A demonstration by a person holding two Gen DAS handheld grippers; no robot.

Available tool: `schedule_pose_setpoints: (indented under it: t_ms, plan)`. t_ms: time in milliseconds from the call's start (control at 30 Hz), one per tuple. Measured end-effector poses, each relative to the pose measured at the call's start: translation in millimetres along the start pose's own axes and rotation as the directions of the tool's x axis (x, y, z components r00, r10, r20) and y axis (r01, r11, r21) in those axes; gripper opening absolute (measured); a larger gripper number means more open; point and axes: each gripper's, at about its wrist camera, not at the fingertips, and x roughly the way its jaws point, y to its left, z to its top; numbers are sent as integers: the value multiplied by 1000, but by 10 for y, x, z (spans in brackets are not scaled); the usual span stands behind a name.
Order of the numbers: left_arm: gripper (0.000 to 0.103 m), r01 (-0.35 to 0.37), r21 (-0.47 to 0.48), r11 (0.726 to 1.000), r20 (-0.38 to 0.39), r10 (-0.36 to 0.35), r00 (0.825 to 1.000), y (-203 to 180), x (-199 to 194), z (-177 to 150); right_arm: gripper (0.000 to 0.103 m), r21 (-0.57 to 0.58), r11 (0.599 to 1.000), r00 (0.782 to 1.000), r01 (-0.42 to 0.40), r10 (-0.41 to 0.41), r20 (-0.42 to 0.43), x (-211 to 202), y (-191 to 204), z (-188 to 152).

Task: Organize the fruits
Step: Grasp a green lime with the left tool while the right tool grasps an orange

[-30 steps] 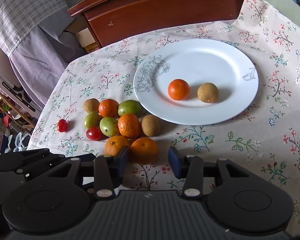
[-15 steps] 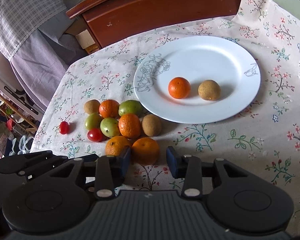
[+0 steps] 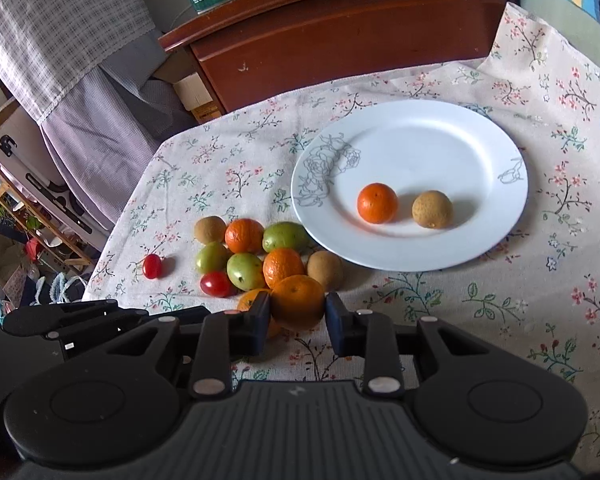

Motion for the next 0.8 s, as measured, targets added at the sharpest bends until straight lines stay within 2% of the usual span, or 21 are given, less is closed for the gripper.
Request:
schedule_pose_setpoints:
  t_ms: [167, 267, 400, 633, 800]
  plan:
    - [30, -2, 0, 1000, 21, 2, 1000, 2, -40, 48, 30, 18, 1000, 1000, 3, -4, 15, -37, -26, 42]
    - [30, 5, 3, 1000, -4, -5, 1000, -8, -3, 25, 30, 19, 1000, 1000, 10, -10, 12, -34, -32, 41]
    - [32, 61, 12, 998, -27, -61, 998, -45, 9, -14, 30, 37, 999, 1000, 27, -27, 10, -37, -75, 51]
    - [34, 28, 23, 999, -61, -26, 998, -56, 122, -71, 30, 63, 997, 999, 34, -34, 6, -48, -123, 52]
    - [29, 17, 43, 999, -68, -14, 998, -79, 150, -97, 30, 65, 997, 999, 36, -36, 0, -46, -131, 54]
